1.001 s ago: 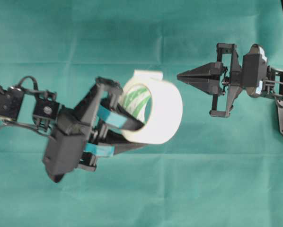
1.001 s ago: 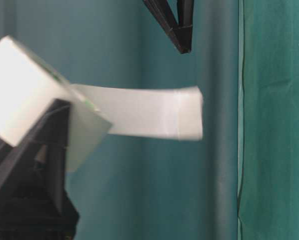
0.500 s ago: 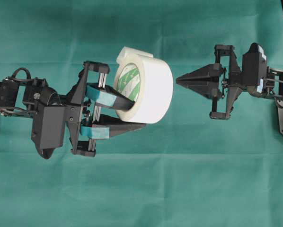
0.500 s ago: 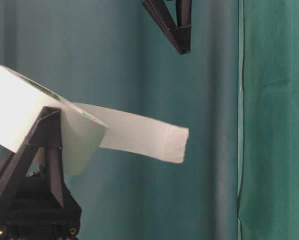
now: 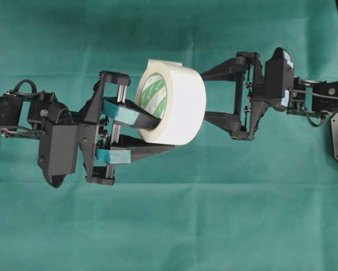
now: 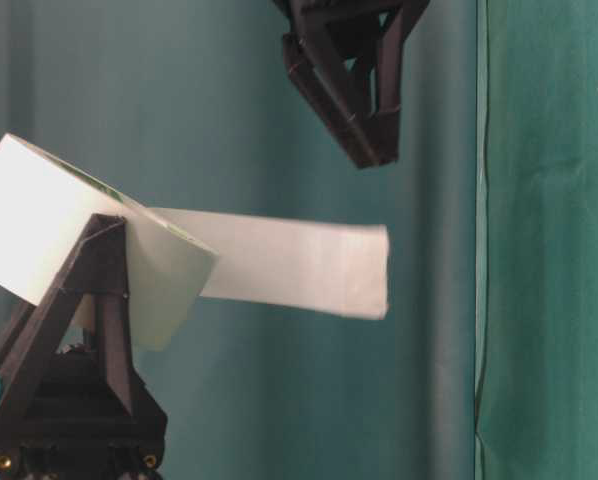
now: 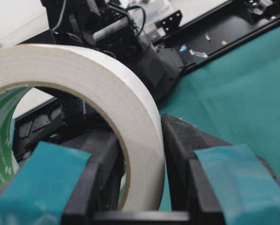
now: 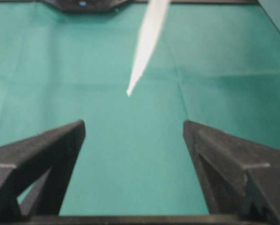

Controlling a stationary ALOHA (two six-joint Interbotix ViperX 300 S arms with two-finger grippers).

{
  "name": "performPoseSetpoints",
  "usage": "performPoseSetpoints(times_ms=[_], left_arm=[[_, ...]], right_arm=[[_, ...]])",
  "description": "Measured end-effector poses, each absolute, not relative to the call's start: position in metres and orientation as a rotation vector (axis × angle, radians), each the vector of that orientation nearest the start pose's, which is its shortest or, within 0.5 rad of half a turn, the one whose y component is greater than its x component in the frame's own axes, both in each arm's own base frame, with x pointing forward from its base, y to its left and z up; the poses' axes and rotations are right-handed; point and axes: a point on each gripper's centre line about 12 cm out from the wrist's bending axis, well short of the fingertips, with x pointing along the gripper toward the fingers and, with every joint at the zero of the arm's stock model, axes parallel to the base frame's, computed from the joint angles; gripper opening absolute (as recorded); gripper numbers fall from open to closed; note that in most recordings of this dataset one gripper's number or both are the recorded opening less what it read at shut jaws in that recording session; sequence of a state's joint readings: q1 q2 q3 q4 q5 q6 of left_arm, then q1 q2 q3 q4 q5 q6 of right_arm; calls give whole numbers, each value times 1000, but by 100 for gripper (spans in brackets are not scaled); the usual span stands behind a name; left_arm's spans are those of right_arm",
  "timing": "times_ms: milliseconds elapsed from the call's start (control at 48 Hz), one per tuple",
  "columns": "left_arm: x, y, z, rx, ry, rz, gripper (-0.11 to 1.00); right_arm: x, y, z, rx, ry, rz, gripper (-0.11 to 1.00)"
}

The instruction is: Peel off the duct tape with your right arm.

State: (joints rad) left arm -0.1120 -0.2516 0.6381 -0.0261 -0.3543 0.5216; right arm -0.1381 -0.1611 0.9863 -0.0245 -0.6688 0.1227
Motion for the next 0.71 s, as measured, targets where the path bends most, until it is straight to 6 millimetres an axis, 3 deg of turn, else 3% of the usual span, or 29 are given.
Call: performPoseSetpoints(times_ms=[542, 709], left_arm=[[377, -42, 316, 500, 2, -110, 22], [377, -43, 316, 500, 2, -112, 22]], right_arm=[[356, -51, 192, 116, 145, -139, 70], [361, -52, 194, 113, 125, -139, 63]])
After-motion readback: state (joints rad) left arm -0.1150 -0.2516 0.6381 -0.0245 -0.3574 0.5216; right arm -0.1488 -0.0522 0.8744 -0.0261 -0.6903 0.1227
